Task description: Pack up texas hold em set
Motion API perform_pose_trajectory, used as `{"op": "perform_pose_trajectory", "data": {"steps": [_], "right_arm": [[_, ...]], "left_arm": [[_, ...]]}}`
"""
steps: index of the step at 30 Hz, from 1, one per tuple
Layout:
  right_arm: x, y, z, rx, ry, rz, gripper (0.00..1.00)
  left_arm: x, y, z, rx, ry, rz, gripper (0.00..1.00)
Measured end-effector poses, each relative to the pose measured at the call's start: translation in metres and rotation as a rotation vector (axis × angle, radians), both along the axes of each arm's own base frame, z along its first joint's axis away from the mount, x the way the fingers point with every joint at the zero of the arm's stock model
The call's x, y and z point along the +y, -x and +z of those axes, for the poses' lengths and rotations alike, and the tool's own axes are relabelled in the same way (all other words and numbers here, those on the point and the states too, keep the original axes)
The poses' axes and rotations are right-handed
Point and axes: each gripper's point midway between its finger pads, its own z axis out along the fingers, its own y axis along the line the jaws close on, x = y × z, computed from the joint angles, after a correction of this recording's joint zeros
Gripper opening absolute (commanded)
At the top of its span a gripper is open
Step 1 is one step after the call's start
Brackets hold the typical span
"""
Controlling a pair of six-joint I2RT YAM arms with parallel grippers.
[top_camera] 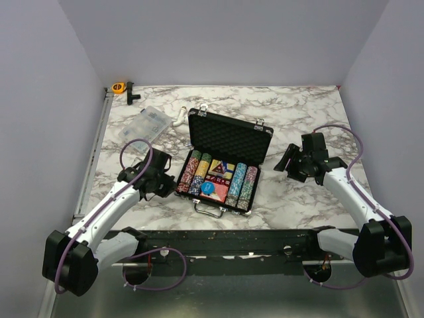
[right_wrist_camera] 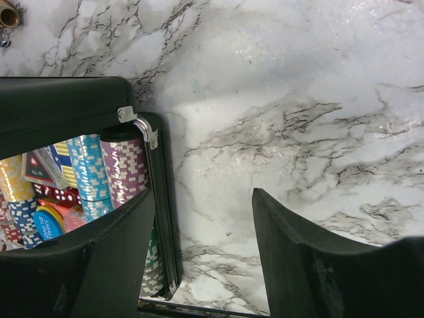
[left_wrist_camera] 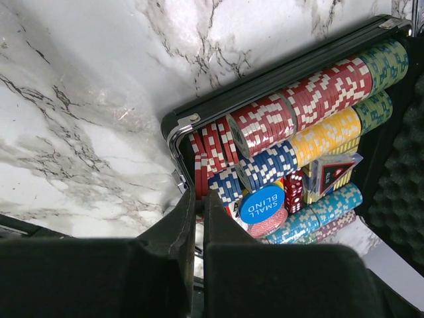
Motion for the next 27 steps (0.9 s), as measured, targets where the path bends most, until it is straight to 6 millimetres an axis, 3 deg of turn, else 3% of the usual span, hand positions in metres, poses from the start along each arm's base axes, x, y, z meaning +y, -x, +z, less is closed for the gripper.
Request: {"op": "perform_pose_trajectory", "data": {"steps": [27], "right_arm": [[0.0001, -0.0007, -0.0014, -0.005, -0.001, 0.0, 0.63]], "left_arm": [[-0.0068, 0.0, -0.0069, 0.037, 0.021, -0.009, 0.0]]}}
